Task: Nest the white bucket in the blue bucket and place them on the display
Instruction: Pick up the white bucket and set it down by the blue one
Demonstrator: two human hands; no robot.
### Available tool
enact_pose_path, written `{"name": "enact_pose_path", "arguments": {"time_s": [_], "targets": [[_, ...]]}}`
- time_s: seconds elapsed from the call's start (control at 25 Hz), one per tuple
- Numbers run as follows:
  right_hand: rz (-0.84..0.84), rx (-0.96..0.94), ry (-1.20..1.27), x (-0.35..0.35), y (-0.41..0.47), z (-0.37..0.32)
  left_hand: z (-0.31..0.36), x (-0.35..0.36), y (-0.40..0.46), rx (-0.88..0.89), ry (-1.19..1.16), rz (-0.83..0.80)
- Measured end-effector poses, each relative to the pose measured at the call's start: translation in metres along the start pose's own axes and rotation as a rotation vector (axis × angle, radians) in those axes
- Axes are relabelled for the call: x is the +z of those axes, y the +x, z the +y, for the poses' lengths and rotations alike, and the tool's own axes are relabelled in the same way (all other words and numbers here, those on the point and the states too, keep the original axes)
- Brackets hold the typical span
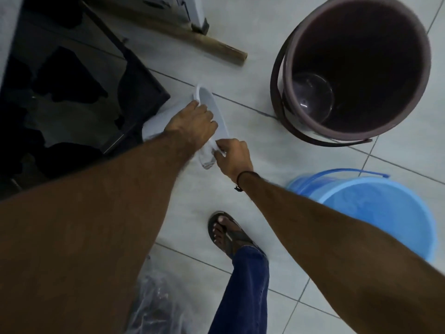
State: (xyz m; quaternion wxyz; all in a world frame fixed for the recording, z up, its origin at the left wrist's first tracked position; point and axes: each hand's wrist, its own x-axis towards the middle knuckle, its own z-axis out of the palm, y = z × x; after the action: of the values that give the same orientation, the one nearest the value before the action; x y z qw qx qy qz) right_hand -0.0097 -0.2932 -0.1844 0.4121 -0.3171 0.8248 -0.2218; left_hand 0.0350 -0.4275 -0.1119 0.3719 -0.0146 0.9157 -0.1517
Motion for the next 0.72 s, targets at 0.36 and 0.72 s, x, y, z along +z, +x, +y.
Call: {"name": "enact_pose_path", "arguments": {"time_s": [0.36,0.72], "targets": [[-0.254,-0.357,-0.673,-0.074,-0.073,-0.014,0.106,-0.005,-0.097,-0.284,-0.361,0.045],[-0.524,-0.947,-1.246,-0.060,-0.098,0.065,0.276,0.011,-0.091,-0.676,-0.680,-0.068]]}}
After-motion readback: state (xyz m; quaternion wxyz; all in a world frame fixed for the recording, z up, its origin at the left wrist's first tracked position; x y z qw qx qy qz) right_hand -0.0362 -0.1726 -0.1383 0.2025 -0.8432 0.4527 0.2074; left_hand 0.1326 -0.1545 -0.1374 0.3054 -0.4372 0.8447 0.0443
